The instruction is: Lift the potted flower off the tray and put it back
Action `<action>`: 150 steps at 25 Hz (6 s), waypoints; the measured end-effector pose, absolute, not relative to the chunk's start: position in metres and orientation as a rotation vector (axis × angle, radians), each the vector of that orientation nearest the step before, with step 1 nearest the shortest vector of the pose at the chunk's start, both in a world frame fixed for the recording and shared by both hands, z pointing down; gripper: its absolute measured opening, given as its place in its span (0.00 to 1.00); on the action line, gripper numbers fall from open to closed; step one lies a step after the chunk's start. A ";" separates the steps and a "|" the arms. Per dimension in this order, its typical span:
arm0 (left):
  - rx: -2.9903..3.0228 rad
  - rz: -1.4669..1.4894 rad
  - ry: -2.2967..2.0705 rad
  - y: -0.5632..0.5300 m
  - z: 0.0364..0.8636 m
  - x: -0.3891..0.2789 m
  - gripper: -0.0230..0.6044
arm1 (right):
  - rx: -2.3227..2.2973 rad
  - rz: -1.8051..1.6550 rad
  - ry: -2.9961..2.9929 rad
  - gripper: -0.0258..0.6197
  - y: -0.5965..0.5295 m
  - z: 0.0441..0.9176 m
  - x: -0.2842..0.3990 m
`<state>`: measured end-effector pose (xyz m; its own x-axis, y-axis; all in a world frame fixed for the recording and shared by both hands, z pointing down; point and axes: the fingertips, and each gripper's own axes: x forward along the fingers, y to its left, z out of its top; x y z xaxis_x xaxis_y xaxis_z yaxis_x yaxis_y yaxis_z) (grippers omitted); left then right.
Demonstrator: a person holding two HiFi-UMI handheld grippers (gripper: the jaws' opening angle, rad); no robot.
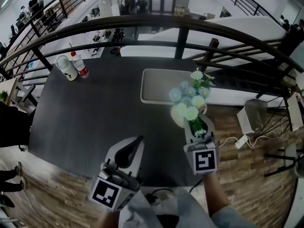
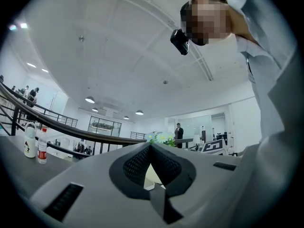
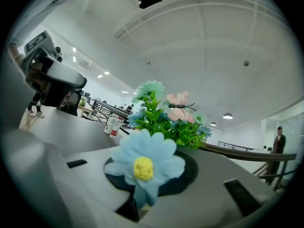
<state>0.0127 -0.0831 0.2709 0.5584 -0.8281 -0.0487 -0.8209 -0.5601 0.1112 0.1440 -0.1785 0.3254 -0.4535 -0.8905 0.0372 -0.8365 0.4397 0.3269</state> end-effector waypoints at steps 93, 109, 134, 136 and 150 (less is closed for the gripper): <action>2.658 -0.076 -1.368 -0.197 0.320 -0.013 0.03 | 1.459 -0.368 -2.449 0.13 -0.309 0.393 0.114; 2.601 -0.037 -1.359 -0.223 0.344 -0.034 0.03 | 1.458 -0.316 -2.422 0.13 -0.359 0.444 0.095; 2.546 -0.027 -1.361 -0.236 0.368 -0.046 0.03 | 1.429 -0.219 -2.419 0.21 -0.381 0.494 0.077; 2.547 -0.025 -1.360 -0.235 0.368 -0.047 0.03 | 1.427 -0.198 -2.436 0.28 -0.382 0.494 0.075; 2.565 -0.054 -1.354 -0.223 0.359 -0.039 0.03 | 1.381 -0.091 -2.436 0.49 -0.372 0.496 0.086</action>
